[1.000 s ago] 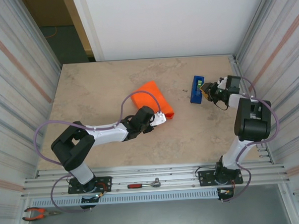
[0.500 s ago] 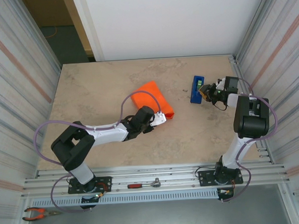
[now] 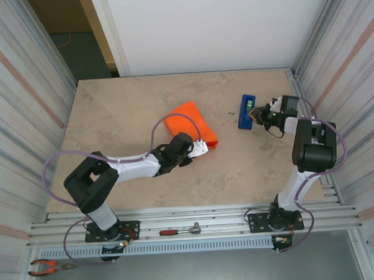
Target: Wrap the gift box in paper
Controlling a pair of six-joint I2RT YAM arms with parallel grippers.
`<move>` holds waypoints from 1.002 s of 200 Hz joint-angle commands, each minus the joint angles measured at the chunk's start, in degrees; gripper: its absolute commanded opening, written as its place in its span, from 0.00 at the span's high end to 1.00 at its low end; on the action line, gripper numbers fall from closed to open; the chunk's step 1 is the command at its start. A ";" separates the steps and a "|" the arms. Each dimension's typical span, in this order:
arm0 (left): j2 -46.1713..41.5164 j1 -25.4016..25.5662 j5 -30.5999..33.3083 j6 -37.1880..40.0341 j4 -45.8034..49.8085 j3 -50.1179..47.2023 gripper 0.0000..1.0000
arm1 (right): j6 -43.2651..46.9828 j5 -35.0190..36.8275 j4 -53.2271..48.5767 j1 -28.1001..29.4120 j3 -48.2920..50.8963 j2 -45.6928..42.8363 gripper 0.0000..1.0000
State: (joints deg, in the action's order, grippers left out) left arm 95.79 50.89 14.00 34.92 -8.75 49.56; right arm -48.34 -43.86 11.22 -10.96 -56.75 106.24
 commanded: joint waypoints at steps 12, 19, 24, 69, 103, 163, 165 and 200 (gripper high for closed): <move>2.36 0.69 -3.60 -0.45 5.50 -0.25 0.65 | -4.90 -3.22 6.31 -0.11 1.85 -2.84 1.00; 2.36 0.64 -3.58 -0.46 5.50 -0.25 0.65 | -5.65 -3.29 7.26 -0.18 2.34 -3.64 1.00; 2.36 0.66 -3.66 -0.45 5.50 -0.25 0.65 | -6.06 -3.27 7.56 -0.20 2.72 -4.12 1.00; 2.47 0.78 -3.67 -0.38 5.57 -0.25 0.65 | -8.59 -2.88 9.38 -0.11 5.53 -8.32 1.00; 2.47 0.86 -3.61 -0.29 5.59 -0.17 0.65 | -10.11 -2.81 10.19 -0.05 7.35 -10.40 1.00; 2.44 0.89 -3.56 -0.33 5.67 -0.24 0.66 | -11.34 -0.94 9.69 0.76 13.38 -14.31 1.00; 2.44 0.92 -3.57 -0.30 5.67 -0.21 0.66 | -11.34 -0.85 9.65 0.83 13.57 -14.46 1.00; 2.55 1.11 -3.39 -0.30 5.56 -0.34 0.66 | -11.25 0.35 9.08 1.03 16.48 -15.52 1.00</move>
State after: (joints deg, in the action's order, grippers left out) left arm 95.79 51.07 14.20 34.92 -8.73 49.58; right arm -58.54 -43.18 20.67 -10.46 -42.19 92.88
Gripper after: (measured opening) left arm 0.345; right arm 0.058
